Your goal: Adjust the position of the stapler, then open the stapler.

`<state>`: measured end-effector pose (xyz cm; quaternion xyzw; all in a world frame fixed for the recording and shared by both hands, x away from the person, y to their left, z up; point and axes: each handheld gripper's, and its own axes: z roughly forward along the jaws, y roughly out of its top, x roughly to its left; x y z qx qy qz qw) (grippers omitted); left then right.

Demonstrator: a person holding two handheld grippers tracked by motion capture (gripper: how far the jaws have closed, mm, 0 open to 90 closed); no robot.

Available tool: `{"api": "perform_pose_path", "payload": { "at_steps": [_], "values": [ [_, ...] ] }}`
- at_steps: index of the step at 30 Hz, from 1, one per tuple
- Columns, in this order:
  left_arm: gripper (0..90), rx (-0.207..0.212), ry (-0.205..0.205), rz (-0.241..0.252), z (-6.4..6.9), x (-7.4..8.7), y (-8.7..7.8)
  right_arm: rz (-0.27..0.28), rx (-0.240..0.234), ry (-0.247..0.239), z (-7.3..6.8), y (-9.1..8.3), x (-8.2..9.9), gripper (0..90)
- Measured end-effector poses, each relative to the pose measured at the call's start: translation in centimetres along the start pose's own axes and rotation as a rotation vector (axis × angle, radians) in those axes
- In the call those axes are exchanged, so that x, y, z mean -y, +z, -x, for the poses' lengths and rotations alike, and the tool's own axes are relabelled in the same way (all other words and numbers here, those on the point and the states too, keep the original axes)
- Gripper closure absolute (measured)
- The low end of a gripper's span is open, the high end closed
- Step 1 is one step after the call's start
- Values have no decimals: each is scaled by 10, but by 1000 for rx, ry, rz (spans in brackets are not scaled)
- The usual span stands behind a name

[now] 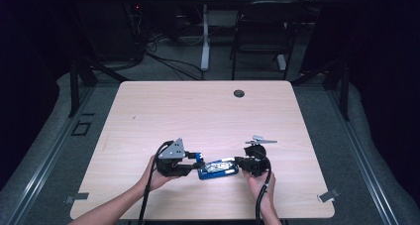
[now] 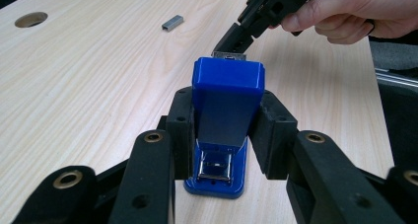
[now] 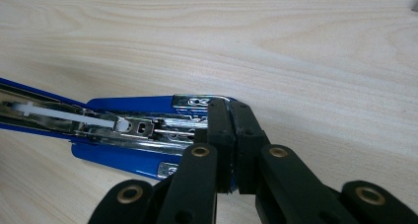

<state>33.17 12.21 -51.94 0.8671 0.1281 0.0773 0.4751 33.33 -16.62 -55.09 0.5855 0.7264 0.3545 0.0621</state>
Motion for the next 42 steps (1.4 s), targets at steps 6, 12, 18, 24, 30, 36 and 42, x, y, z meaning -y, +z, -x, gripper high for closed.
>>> {"api": "perform_pose_path", "payload": {
  "at_steps": [6,12,18,24,30,36,42],
  "values": [
    [656,7,-24,15,-3,8,-5,2,-3,-1,1,0,0,889],
    [656,11,-26,29,-4,9,-4,2,0,1,0,0,0,889],
    [658,32,-13,44,-8,11,-4,5,4,4,-1,0,0,890],
    [659,34,0,52,-7,14,-5,9,9,6,-1,0,1,890],
    [660,15,2,46,-3,14,-6,13,6,5,-1,0,1,890],
    [659,10,-8,35,-3,17,-9,9,3,9,0,0,1,890],
    [658,10,-21,14,-4,25,-14,18,6,15,-1,1,1,890]
  ]
}}
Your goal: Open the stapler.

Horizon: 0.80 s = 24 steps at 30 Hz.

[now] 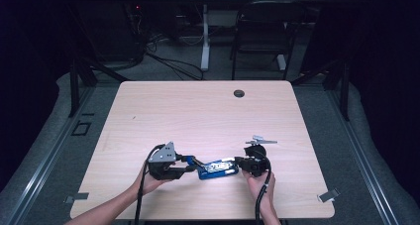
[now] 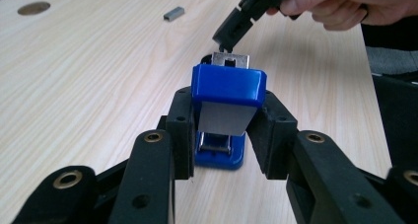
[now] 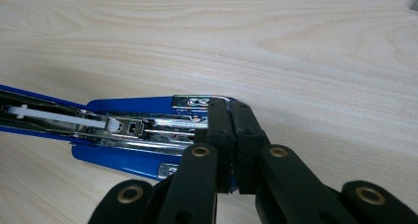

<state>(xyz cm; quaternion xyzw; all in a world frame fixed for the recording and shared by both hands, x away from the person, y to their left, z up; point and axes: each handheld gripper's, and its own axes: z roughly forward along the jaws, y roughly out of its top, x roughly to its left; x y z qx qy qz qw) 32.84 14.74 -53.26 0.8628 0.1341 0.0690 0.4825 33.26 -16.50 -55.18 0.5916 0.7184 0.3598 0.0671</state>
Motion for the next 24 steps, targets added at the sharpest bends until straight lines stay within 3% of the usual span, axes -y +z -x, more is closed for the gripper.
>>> {"api": "perform_pose_path", "payload": {
  "at_steps": [12,20,24],
  "values": [
    [655,-7,-3,-64,-2,14,-6,-14,-1,-6,1,-1,-1,889],
    [656,-3,4,-59,-3,17,-7,-4,4,-24,-1,0,-1,886],
    [656,-3,12,-56,-3,15,-7,-15,19,-57,-3,-3,-4,807]
  ]
}}
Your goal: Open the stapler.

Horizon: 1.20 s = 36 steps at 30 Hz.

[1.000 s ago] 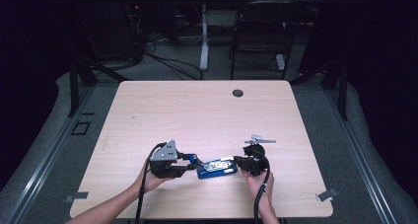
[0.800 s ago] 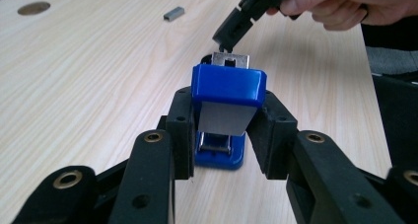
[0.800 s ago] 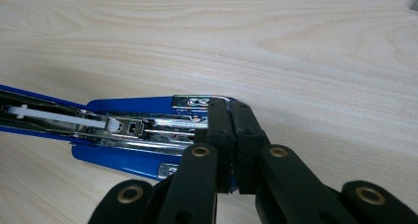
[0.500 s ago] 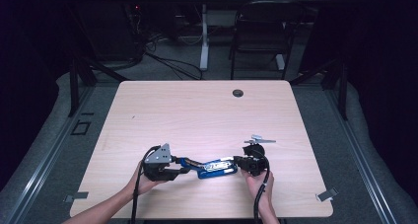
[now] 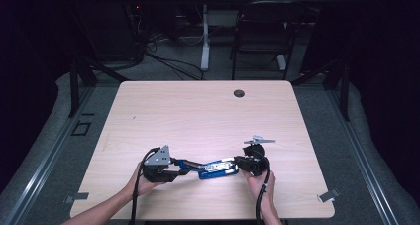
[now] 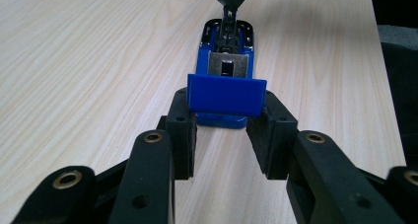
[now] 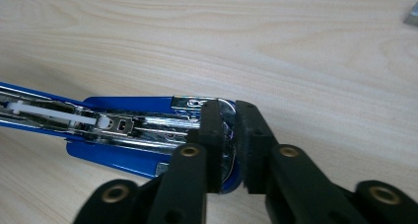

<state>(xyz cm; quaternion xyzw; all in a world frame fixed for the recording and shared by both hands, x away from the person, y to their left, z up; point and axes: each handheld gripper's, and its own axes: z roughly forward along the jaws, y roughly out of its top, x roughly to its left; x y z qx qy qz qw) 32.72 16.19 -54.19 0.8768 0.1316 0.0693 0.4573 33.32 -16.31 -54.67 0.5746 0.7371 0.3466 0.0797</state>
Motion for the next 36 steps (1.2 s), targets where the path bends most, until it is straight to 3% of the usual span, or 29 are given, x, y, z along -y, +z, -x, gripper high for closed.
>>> {"api": "perform_pose_path", "payload": {
  "at_steps": [5,11,16,18,20,22,23,25,26,27,30,33,36],
  "values": [
    [657,2,14,-8,0,-3,0,-16,44,-82,-8,-3,-7,739],
    [659,5,33,-13,0,-5,0,-32,61,-121,-14,-1,-10,641],
    [665,7,35,-14,0,-6,0,-19,91,-216,-29,-5,-11,598],
    [665,9,38,-19,-1,-7,0,3,64,-255,-38,-8,-11,597],
    [664,9,37,-14,-1,-8,1,27,-26,-271,-50,-11,-12,601],
    [664,11,37,-11,-1,-9,1,42,-147,-280,-63,-8,-13,643],
    [664,10,40,-13,-1,-10,1,22,-206,-283,-70,-3,-15,656],
    [664,13,36,-11,-1,-11,2,-11,-250,-297,-78,10,-16,698],
    [663,12,41,-11,-1,-12,2,-33,-259,-300,-79,15,-16,757],
    [663,11,43,-14,-2,-12,2,-42,-220,-307,-82,21,-15,782],
    [663,18,36,-9,-3,-13,3,-52,-262,-270,-76,23,-17,782],
    [661,17,37,-7,-4,-14,3,-83,-226,-300,-80,24,-19,835],
    [660,15,41,-8,-3,-15,4,-91,-221,-306,-80,25,-19,858]
  ]
}}
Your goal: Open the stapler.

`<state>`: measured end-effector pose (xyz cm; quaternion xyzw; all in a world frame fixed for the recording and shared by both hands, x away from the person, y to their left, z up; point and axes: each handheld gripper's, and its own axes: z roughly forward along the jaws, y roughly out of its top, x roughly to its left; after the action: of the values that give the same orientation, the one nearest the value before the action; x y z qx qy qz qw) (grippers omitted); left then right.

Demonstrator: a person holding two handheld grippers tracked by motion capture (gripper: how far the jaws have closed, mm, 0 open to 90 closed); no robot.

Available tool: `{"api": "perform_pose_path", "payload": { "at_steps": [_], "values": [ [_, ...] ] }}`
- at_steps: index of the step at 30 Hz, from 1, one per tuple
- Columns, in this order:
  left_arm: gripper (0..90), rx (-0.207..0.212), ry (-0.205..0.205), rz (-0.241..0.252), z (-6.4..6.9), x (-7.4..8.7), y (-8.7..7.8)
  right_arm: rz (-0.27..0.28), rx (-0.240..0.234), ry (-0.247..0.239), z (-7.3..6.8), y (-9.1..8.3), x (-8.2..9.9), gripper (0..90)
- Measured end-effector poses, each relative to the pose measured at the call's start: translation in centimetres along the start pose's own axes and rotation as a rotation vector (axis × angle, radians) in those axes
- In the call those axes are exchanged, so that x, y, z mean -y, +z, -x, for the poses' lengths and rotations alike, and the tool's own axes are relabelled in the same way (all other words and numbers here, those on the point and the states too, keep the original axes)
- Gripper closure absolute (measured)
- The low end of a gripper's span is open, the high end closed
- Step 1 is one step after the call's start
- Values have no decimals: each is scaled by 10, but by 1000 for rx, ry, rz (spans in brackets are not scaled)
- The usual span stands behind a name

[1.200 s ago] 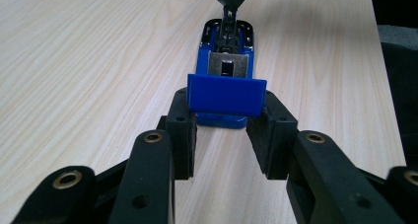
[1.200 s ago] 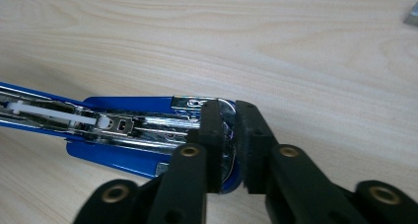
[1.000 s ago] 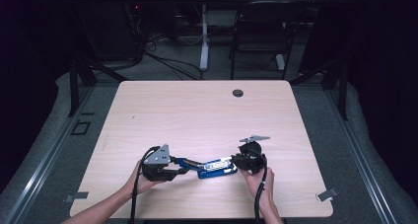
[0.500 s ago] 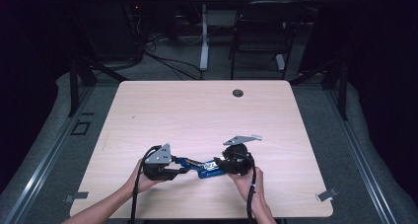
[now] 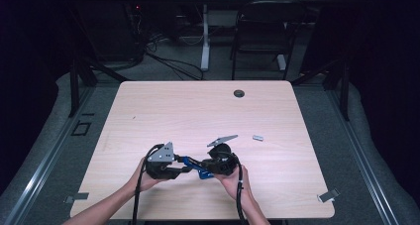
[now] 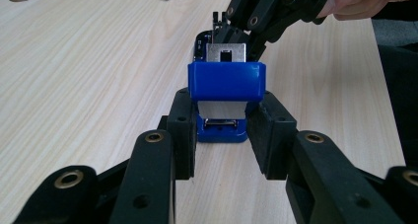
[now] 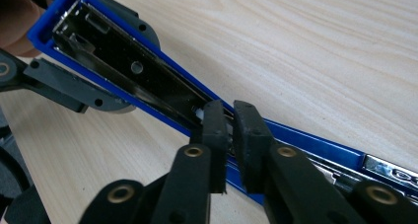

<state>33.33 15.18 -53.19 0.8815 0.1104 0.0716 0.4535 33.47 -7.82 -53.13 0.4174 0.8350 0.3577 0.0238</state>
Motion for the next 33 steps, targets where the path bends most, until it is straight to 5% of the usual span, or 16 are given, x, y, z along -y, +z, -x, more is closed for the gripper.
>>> {"api": "perform_pose_path", "payload": {
  "at_steps": [13,16,20,26,33],
  "values": [
    [664,3,1,22,1,-3,2,-46,41,-68,-2,0,-5,899],
    [665,1,6,25,1,-4,2,39,-20,-16,2,-12,-9,857],
    [664,5,-4,24,0,-3,2,94,-90,-26,-5,-17,-18,865],
    [660,10,-11,2,-1,1,-1,20,-80,-11,-1,-6,-15,880],
    [650,0,-30,-28,-2,5,-2,12,-68,-16,-1,1,-12,883]
  ]
}}
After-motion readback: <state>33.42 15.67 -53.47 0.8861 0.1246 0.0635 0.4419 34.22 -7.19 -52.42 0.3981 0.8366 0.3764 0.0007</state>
